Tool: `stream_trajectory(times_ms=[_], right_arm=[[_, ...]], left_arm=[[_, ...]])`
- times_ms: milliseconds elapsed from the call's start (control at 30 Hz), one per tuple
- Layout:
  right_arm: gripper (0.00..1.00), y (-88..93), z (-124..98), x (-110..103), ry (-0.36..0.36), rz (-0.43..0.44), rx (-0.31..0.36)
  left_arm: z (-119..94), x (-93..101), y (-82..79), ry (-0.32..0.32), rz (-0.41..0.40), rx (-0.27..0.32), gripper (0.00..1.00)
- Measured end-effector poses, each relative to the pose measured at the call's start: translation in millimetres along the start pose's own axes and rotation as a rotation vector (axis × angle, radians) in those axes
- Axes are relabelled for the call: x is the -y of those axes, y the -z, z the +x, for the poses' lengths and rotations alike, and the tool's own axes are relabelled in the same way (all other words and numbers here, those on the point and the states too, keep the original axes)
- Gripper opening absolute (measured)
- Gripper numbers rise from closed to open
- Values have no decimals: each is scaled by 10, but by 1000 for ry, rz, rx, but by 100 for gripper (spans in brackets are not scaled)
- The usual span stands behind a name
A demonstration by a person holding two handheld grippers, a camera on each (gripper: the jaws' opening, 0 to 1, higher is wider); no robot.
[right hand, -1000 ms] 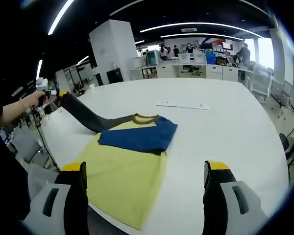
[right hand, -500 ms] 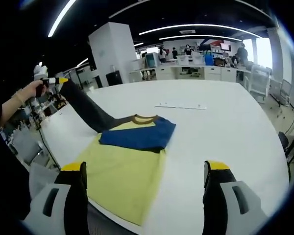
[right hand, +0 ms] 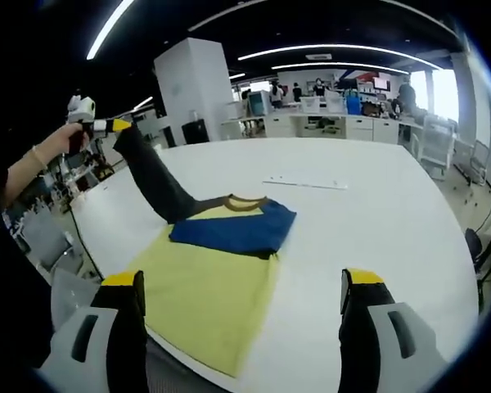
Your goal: Fold the garment on the visible template until the final outline fits inside the template.
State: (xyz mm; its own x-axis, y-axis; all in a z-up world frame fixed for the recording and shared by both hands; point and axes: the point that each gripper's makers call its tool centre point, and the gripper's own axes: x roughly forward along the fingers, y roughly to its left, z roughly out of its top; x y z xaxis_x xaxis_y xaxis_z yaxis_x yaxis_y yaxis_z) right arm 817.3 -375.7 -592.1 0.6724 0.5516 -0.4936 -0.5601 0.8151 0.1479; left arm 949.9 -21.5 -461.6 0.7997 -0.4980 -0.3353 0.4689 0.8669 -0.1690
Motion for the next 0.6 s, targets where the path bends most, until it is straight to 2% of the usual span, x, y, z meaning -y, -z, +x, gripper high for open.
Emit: stream_trajectory(times_ms=[200,267,367,600], right_arm=[[99,3,-14,2,-5,-15,-5],[99,24,-30,23,-2,-12,-7],[99,48,-57,56,4,-5,-9],[99,76,-100,111,16,4,-7]], left_arm=[[235,284,52,59,2,-18,0],[297,512,79,83,0,-25,0],[405,672,124,115,8,-45,0],[689,923,287,172,1,-93,0]])
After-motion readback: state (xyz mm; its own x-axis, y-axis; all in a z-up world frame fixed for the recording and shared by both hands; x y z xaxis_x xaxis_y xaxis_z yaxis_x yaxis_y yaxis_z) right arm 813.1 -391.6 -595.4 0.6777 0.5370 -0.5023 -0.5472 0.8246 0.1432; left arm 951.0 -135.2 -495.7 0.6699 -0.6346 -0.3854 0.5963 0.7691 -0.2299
